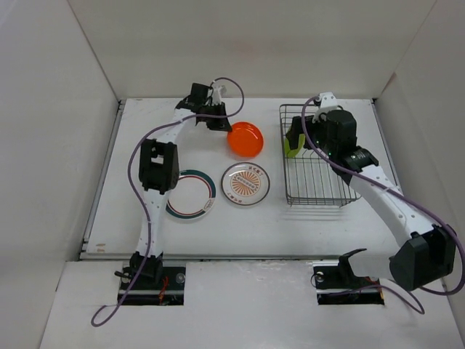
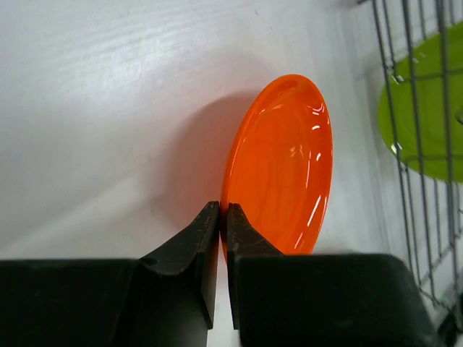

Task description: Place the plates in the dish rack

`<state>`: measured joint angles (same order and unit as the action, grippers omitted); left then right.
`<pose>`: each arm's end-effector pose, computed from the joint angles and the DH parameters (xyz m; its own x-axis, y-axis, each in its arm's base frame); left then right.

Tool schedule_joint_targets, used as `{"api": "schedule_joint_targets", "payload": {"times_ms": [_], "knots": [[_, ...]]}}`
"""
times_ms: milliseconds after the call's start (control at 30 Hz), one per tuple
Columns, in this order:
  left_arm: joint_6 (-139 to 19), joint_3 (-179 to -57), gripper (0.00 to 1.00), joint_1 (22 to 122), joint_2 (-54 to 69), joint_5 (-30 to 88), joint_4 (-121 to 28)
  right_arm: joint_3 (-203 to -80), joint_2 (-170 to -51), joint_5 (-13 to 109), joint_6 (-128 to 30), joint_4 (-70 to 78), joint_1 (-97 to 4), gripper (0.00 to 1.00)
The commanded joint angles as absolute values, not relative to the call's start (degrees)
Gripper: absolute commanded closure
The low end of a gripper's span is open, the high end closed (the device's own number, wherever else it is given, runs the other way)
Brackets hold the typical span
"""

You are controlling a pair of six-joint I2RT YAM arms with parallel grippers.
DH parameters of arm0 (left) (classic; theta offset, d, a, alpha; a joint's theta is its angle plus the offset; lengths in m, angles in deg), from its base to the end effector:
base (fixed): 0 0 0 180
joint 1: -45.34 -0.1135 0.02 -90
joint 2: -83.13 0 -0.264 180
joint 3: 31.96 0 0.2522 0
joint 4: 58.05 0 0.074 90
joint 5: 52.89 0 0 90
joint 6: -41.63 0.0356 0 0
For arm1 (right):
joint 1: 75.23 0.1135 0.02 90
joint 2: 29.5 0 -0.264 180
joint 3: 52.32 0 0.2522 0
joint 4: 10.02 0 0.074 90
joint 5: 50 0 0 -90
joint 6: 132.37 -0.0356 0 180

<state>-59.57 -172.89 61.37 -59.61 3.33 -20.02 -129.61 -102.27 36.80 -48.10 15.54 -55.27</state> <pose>0.5344 -0.1741 0.1990 -0.7283 0.0413 -0.6840 0.5081 0.7024 -0.4986 0.2784 0.0990 0.3462 -0.3649 -0.0265 -0.9307 -0.2567 0.9637 0.0732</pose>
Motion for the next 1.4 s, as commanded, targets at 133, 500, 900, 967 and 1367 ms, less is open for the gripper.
{"api": "schedule_joint_targets", "payload": {"times_ms": [133, 500, 900, 967, 1367], "knots": [[-51.1, -158.0, 1.0, 58.9, -31.6, -10.2, -22.8, -130.4, -105.9, 60.1, -47.9, -2.0, -61.0, 0.0], [-48.7, -147.3, 1.0, 64.0, -18.8, -12.5, -23.8, -133.8, -114.5, 75.4, -51.8, -10.6, -61.0, 0.0], [-49.6, -148.9, 1.0, 64.5, -19.9, -14.0, -24.1, -131.8, -112.3, 65.4, -54.5, -10.7, -62.6, 0.01], [-49.1, -148.4, 1.0, 64.5, -19.9, -14.0, -24.1, -131.8, -111.2, 65.4, -55.0, -10.7, -63.3, 0.01], [-49.1, -150.0, 1.0, 64.5, -19.9, -16.6, -23.5, -131.9, -113.6, 74.5, -56.4, -11.2, -62.8, 0.0]]}}
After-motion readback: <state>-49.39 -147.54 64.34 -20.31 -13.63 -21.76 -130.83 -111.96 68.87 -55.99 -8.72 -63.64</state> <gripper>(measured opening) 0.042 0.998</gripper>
